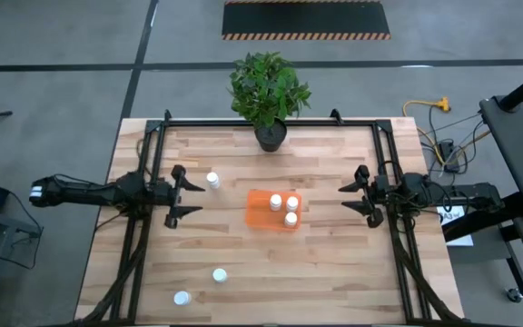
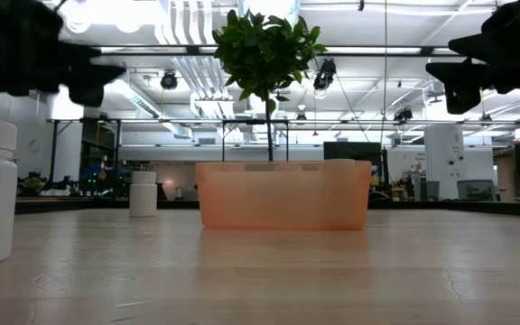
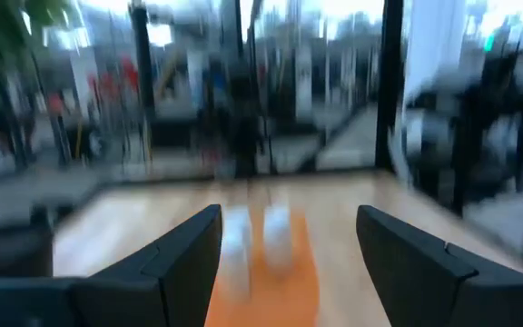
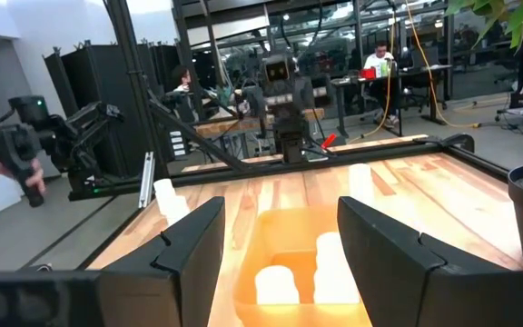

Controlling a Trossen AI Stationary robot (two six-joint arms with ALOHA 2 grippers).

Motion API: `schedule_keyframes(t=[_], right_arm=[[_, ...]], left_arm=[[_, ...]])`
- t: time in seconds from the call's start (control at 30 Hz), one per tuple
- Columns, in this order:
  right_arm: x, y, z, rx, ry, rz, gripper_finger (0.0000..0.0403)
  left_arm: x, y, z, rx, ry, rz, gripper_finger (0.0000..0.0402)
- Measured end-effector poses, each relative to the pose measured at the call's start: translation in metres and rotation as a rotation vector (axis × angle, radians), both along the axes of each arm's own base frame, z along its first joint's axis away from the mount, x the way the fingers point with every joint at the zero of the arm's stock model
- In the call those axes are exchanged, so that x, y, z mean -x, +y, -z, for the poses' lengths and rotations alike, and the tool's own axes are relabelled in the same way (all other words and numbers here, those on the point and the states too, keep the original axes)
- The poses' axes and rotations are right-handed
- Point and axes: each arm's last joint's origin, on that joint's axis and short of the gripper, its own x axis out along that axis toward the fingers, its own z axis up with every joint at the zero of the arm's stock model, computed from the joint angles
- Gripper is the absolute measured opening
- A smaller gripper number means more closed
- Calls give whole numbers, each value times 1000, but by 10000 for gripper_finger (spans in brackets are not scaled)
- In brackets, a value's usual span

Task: Pick and place pill bottles into a basket
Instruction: Put the white pill bottle into the orange bin

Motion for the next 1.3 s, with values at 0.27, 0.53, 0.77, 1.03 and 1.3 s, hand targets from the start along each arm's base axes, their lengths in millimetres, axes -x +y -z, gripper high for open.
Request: schedule_keyframes(t=[0.27, 0.53, 0.77, 1.03, 1.3], right_arm=[[0, 0, 0, 0, 1, 0, 203], [0, 0, 0, -2, 0, 0, 203], [0, 0, 0, 0, 0, 0, 203], [0, 0, 0, -1, 1, 0, 203], [0, 0, 0, -2, 1, 0, 203]], left_arm=[[8, 0, -38, 13, -411, 0, 238], [22, 1, -64, 33, -720, -22, 238], [23, 2, -101, 56, -815, -56, 238], [14, 3, -145, 182, -861, -14, 238], [7, 3, -188, 238, -929, 21, 238]])
